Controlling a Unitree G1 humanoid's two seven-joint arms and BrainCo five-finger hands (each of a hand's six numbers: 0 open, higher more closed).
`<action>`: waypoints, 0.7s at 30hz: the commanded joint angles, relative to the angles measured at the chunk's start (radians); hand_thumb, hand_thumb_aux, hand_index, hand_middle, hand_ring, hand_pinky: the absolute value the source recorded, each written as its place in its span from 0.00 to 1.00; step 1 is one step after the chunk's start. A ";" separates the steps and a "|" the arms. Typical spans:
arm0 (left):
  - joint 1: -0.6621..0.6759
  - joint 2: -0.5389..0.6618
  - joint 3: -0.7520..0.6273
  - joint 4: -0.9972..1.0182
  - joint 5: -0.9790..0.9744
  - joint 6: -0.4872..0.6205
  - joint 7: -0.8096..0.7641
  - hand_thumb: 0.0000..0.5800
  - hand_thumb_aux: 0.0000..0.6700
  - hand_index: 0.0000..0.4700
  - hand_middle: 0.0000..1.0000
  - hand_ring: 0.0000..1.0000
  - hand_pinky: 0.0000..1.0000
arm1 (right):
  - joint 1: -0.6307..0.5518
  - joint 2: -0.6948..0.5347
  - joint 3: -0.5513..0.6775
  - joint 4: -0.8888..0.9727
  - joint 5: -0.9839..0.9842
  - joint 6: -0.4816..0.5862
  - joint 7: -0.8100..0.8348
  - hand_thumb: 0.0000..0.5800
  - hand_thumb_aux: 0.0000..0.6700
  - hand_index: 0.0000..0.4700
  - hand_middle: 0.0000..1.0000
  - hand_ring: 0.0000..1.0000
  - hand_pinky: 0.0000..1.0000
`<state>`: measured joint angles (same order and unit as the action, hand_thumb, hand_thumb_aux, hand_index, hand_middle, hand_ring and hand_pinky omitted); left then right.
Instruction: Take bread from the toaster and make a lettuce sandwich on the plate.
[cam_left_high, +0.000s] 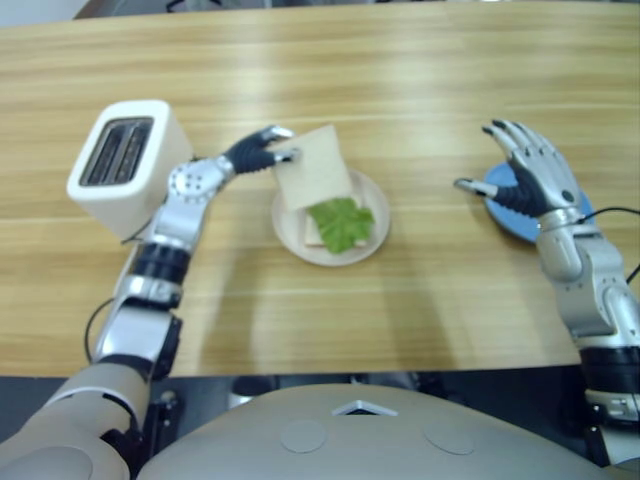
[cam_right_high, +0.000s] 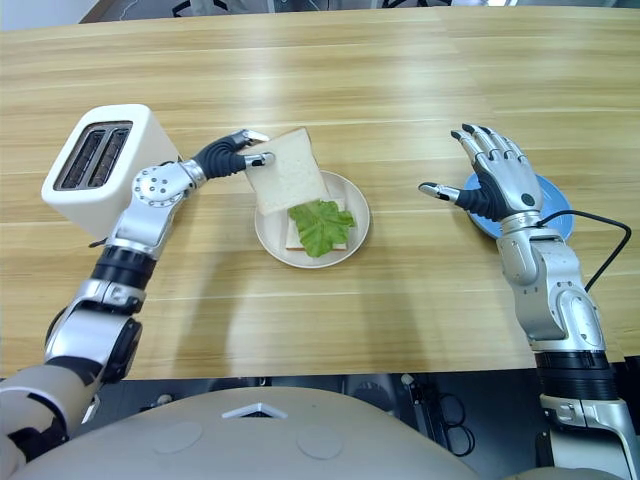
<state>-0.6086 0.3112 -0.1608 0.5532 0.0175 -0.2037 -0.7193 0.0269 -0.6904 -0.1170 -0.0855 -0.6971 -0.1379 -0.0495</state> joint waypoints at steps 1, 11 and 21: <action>-0.052 -0.028 -0.024 0.144 -0.015 -0.059 -0.096 1.00 1.00 0.98 1.00 1.00 1.00 | -0.014 0.003 0.016 0.018 0.007 0.008 0.012 0.00 0.00 0.00 0.00 0.00 0.00; -0.174 -0.098 -0.064 0.336 0.040 -0.147 -0.117 1.00 1.00 0.98 1.00 1.00 1.00 | -0.029 0.009 0.040 0.030 -0.001 0.006 0.020 0.00 0.00 0.00 0.00 0.00 0.00; -0.274 -0.146 -0.123 0.519 0.170 -0.233 -0.017 1.00 1.00 0.98 1.00 1.00 1.00 | -0.042 0.010 0.096 0.031 -0.014 -0.008 0.031 0.00 0.00 0.00 0.00 0.00 0.00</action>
<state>-0.8624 0.1709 -0.2602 1.0327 0.1454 -0.4193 -0.7632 -0.0112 -0.6811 -0.0369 -0.0553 -0.7030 -0.1442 -0.0332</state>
